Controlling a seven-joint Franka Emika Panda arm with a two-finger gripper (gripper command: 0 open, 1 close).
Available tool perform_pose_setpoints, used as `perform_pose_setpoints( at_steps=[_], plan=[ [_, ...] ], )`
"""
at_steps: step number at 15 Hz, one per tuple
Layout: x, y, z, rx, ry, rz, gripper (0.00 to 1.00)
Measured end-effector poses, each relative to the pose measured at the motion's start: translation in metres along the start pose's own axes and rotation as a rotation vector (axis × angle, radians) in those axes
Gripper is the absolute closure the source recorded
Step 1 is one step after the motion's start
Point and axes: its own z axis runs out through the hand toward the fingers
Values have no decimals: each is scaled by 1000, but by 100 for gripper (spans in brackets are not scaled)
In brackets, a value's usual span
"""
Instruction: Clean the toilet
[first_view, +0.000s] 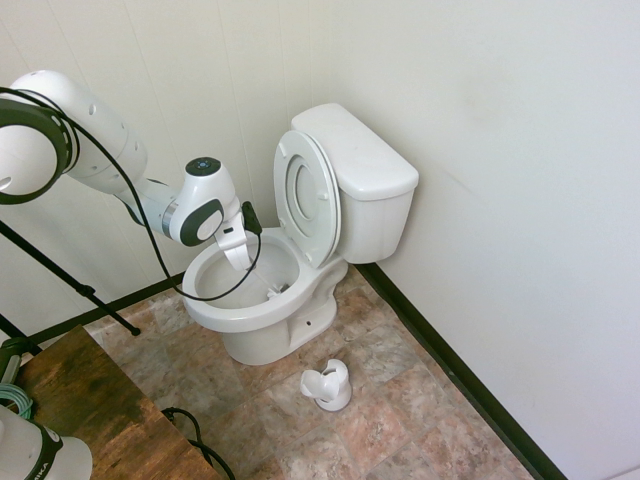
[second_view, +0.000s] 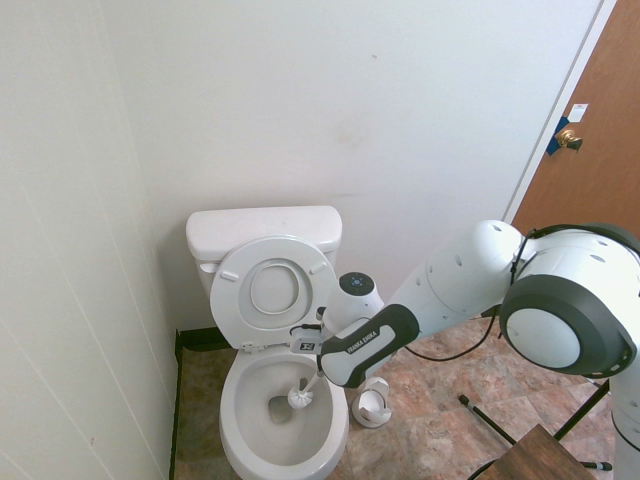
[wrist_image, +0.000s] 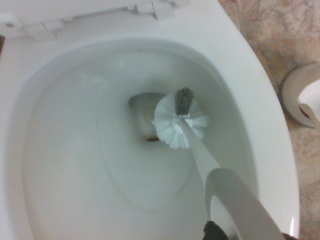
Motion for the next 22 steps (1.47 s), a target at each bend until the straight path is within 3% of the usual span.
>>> perform_pose_setpoints(
  at_steps=[4,9,16,22],
  plan=[
    [-10,-42,7,38,35,-15,100],
    [-67,-89,-3,76,69,-59,100],
    [-102,-100,-7,7,91,-117,100],
    [-122,-70,-117,41,131,-166,100]
  ],
)
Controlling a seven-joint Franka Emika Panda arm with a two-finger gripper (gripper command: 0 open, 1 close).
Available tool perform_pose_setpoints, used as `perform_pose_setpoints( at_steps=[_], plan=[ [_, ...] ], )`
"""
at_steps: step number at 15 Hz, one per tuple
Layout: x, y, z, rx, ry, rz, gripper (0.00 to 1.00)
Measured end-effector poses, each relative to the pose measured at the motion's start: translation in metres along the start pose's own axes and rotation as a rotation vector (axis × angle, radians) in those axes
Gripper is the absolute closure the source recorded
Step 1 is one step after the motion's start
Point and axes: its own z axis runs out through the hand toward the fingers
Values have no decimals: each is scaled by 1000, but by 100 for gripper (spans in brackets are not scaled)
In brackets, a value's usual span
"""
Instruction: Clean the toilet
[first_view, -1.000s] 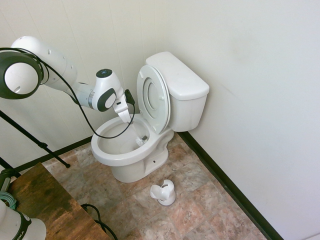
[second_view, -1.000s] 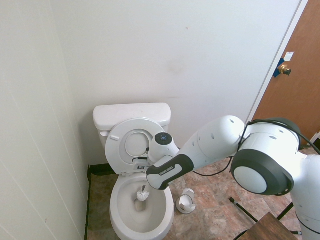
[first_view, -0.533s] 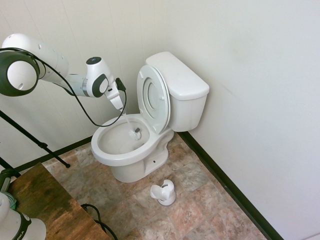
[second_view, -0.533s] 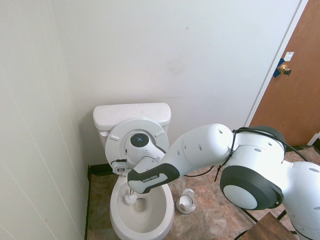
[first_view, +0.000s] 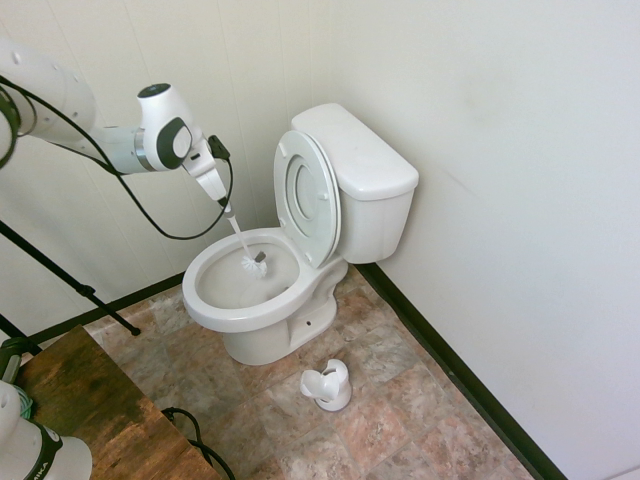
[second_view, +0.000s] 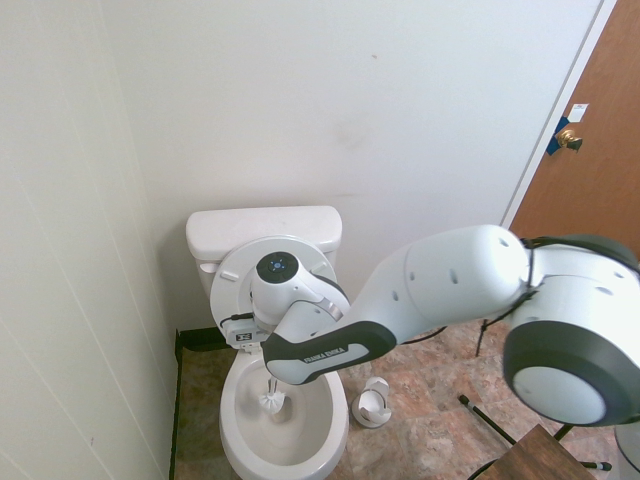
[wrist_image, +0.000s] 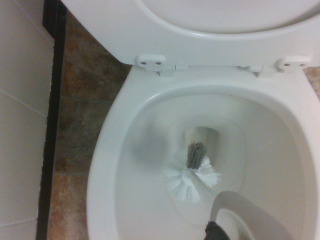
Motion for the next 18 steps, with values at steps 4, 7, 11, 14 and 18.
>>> perform_pose_setpoints(
  at_steps=[4,7,11,14,18],
  plan=[
    [23,29,-89,52,53,24,100],
    [59,61,-142,76,82,82,100],
    [131,93,-139,56,113,193,100],
    [175,106,-115,30,124,247,100],
    [215,125,-77,-16,126,316,100]
  ],
)
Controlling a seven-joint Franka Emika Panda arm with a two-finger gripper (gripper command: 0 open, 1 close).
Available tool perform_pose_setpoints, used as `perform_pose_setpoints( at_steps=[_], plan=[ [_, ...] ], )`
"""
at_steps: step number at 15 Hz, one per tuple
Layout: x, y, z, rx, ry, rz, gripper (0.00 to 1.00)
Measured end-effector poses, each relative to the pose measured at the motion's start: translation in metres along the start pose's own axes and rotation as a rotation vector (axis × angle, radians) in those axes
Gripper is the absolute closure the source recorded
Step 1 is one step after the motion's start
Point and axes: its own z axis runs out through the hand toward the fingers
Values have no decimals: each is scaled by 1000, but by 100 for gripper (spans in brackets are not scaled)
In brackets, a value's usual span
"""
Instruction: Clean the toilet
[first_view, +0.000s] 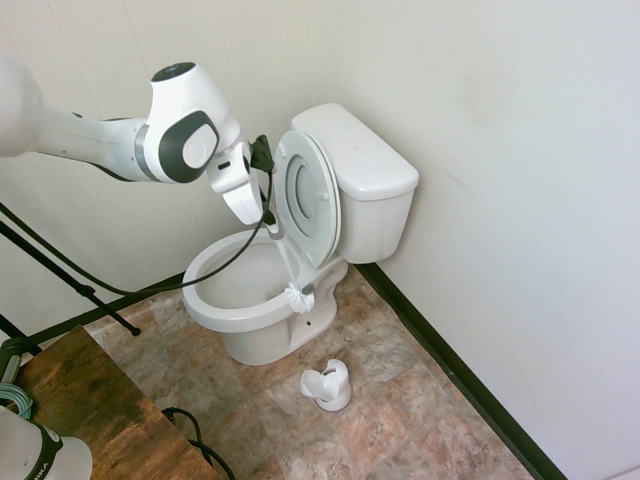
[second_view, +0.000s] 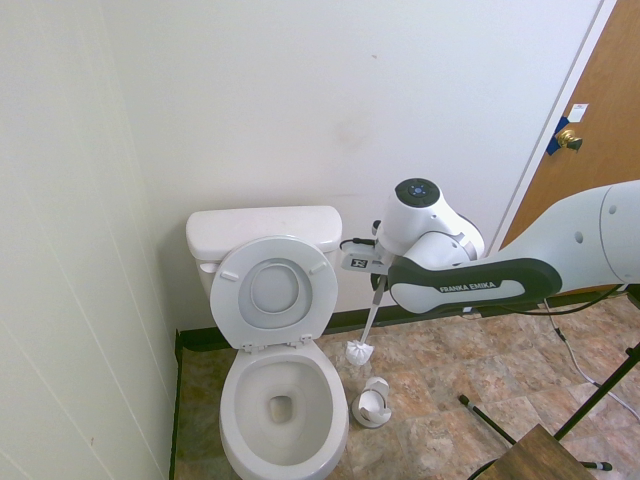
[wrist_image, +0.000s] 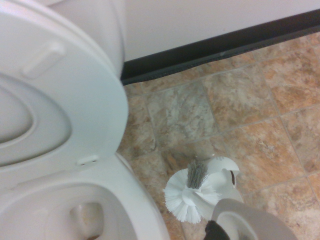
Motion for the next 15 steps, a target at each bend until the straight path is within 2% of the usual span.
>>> perform_pose_setpoints(
  at_steps=[5,11,15],
  plan=[
    [49,17,62,-67,7,60,100],
    [62,19,156,-153,-46,83,100],
    [71,21,199,-184,-72,98,100]
  ],
)
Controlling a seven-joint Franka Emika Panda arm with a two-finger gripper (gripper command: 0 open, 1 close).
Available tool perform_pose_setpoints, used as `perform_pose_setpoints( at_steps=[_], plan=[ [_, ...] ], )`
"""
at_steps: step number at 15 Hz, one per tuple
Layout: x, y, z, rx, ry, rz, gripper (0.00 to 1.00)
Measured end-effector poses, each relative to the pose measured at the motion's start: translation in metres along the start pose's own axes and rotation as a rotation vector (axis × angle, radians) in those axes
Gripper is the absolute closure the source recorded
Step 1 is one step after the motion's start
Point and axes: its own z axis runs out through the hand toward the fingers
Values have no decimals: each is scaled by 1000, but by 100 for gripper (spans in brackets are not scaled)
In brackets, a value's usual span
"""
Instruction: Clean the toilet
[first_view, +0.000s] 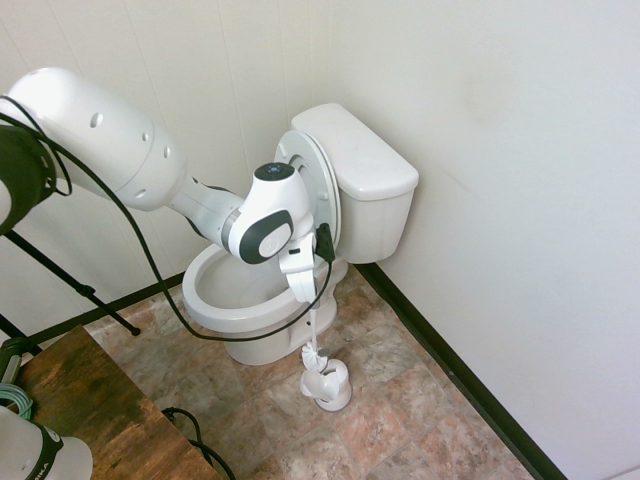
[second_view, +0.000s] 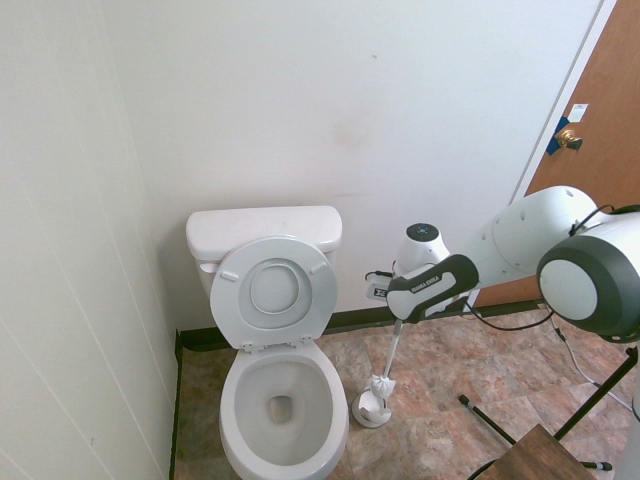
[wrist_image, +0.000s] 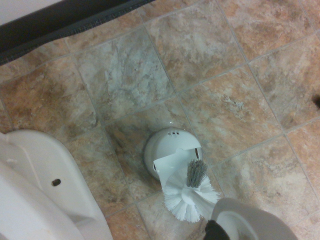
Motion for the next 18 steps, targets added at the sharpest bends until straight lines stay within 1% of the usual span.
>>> perform_pose_setpoints(
  at_steps=[9,18],
  plan=[
    [8,-19,81,-57,-34,21,100],
    [19,-37,142,-72,-30,67,100]
  ],
)
